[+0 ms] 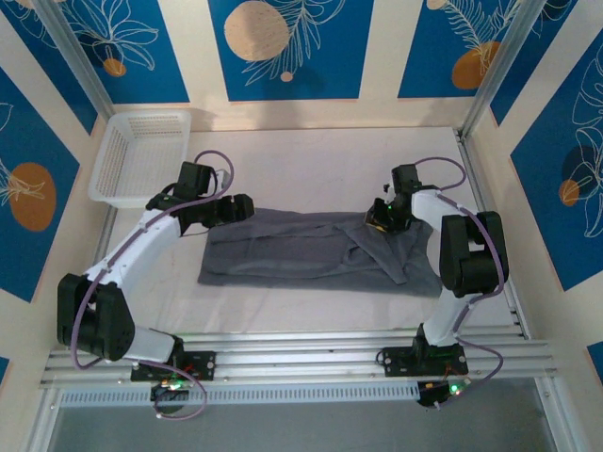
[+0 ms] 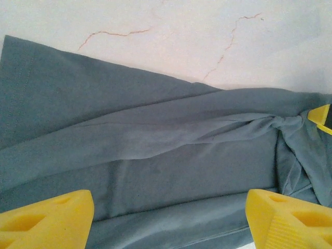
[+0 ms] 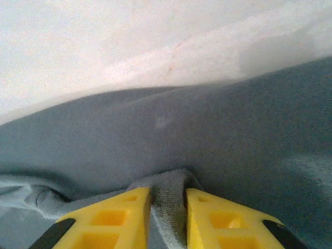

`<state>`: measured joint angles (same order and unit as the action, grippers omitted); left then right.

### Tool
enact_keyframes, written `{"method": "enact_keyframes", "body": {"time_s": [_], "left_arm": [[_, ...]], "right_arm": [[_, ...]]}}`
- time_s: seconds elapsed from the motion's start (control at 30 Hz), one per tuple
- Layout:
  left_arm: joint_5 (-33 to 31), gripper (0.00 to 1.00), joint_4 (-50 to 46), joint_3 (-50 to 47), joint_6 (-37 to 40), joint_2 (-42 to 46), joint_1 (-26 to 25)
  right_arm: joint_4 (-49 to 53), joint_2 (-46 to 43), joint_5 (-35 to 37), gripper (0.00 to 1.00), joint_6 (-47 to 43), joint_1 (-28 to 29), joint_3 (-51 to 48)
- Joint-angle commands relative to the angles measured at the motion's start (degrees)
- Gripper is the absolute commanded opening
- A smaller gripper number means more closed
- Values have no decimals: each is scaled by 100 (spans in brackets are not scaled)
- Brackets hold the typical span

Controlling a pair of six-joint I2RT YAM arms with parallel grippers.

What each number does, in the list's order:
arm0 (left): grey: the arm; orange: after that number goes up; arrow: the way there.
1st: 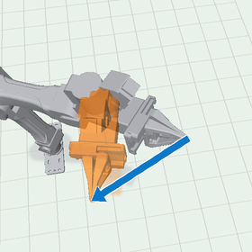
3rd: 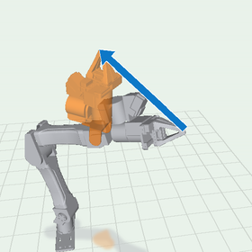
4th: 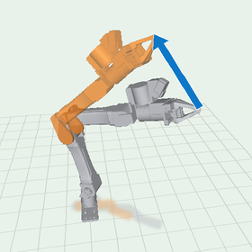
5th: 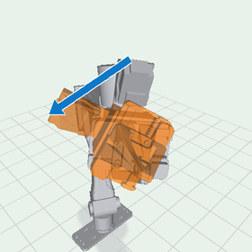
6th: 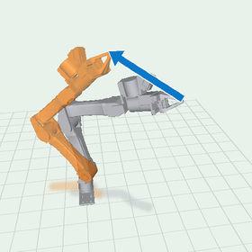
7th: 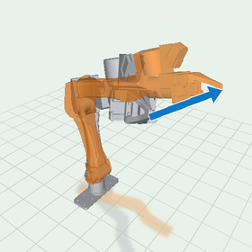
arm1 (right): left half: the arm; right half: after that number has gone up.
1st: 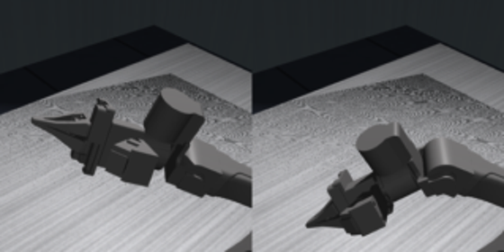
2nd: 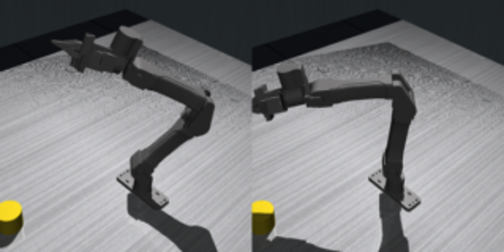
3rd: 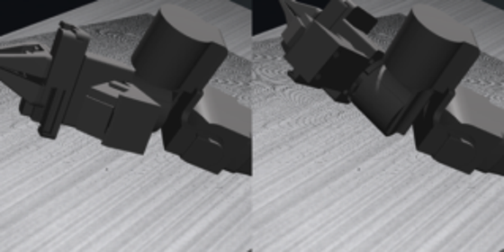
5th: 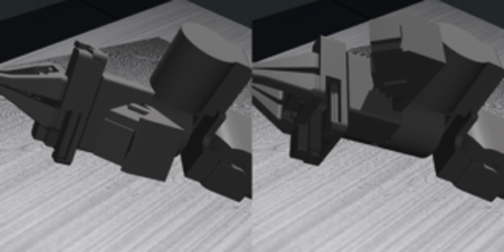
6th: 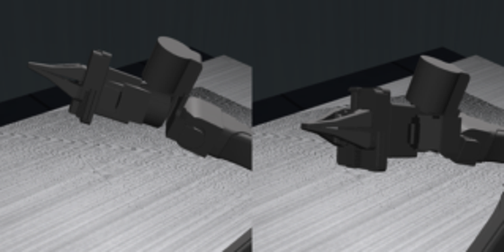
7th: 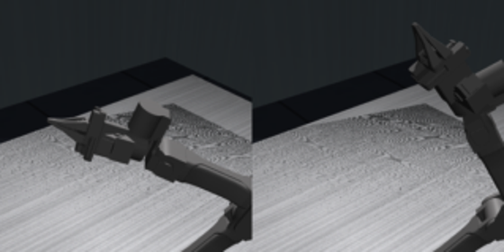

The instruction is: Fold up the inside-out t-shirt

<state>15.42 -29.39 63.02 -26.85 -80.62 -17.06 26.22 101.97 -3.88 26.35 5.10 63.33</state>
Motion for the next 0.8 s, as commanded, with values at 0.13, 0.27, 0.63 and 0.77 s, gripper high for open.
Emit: {"method": "enact_keyframes", "body": {"time_s": [0.13,0.27,0.63,0.77], "left_arm": [[-62,76,-163,17,101,-86,-42],[-95,76,-208,60,119,-127,-35],[-2,66,-141,156,175,-446,-170],[-465,0,-449,275,169,-681,-406]], "right_arm": [[66,-704,-1010,0,194,48,-159],[-367,-1567,-2211,0,751,635,-1349],[-109,-2619,-2187,46,792,387,-1598],[-217,-2665,-527,25,784,-272,-1685]]}}
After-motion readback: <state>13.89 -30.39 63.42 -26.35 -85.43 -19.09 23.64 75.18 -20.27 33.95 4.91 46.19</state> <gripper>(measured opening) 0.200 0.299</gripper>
